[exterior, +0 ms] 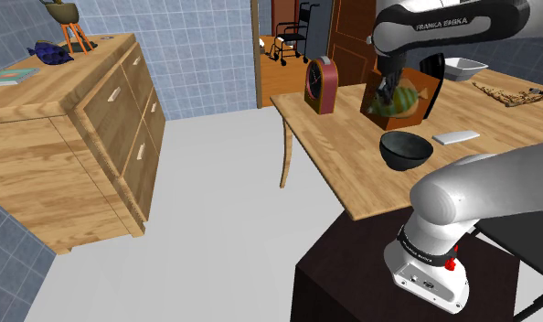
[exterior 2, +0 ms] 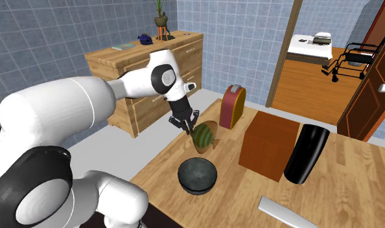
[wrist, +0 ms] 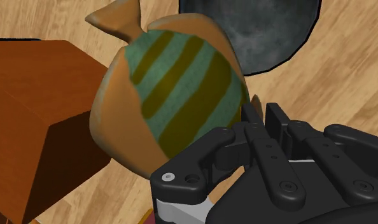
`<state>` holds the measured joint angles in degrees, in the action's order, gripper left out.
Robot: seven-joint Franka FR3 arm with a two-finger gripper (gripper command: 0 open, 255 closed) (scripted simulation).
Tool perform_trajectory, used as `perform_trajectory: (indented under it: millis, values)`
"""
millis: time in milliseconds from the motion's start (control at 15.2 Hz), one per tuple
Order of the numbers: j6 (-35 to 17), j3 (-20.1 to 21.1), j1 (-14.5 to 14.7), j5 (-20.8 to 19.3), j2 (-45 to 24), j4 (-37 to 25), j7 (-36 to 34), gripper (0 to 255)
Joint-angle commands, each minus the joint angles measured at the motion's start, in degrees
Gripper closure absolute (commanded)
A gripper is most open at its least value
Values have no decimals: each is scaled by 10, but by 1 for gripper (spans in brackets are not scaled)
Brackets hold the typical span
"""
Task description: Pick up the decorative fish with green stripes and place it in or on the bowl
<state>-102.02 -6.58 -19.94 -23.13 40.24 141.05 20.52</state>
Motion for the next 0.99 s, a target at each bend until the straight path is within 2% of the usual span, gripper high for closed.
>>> perform_trajectory:
  millis: [0, 330, 924]
  values:
    - [24, 0, -5, -3, 57, 31, 10, 255]
    - [89, 1, -16, -8, 184, 88, 38, 255]
    - [31, -11, -20, -22, 197, 161, 19, 255]
